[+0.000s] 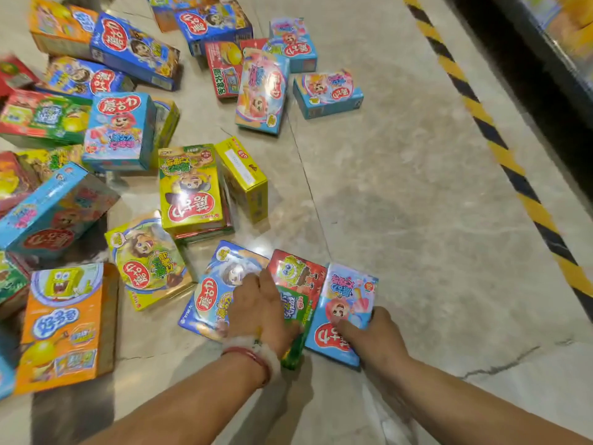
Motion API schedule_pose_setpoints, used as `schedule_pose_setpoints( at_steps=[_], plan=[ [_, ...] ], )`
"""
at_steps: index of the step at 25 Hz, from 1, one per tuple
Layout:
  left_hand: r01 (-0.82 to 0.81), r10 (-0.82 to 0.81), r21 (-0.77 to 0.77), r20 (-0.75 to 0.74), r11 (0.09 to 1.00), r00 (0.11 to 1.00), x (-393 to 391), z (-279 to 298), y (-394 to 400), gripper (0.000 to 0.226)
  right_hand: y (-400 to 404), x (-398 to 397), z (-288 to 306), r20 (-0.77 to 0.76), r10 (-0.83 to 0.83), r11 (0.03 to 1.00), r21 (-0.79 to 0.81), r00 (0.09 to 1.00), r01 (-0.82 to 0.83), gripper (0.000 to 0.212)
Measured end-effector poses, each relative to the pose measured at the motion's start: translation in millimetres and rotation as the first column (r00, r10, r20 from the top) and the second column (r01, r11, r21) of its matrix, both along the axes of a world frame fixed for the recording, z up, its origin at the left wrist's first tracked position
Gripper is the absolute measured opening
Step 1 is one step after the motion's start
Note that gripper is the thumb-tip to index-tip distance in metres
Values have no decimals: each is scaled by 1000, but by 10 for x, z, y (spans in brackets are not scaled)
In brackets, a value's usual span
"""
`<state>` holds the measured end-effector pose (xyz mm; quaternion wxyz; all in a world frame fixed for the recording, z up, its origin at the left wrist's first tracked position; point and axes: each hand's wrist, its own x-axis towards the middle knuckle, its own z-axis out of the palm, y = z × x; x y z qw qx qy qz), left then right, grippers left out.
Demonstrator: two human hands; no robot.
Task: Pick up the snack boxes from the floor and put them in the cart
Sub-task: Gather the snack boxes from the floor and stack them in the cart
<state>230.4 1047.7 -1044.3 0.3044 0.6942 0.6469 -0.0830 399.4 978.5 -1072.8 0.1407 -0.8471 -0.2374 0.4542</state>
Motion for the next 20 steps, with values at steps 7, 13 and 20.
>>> schedule_pose_setpoints(
  at_steps=[7, 13, 20],
  plan=[
    [-168, 167, -8, 173, 986, 971, -3, -122, 163, 64, -38, 77, -85, -279, -164, 969, 134, 946, 208, 67],
    [-206, 212, -54, 336, 977, 918, 28, 3, 119, 61, -147, 58, 0, -351, -190, 952, 163, 917, 260, 50],
    [-312, 497, -410, 500, 857, 709, -179, 649, 69, 65, -181, 86, 680, -457, -343, 924, -7, 820, 383, 21]
  ],
)
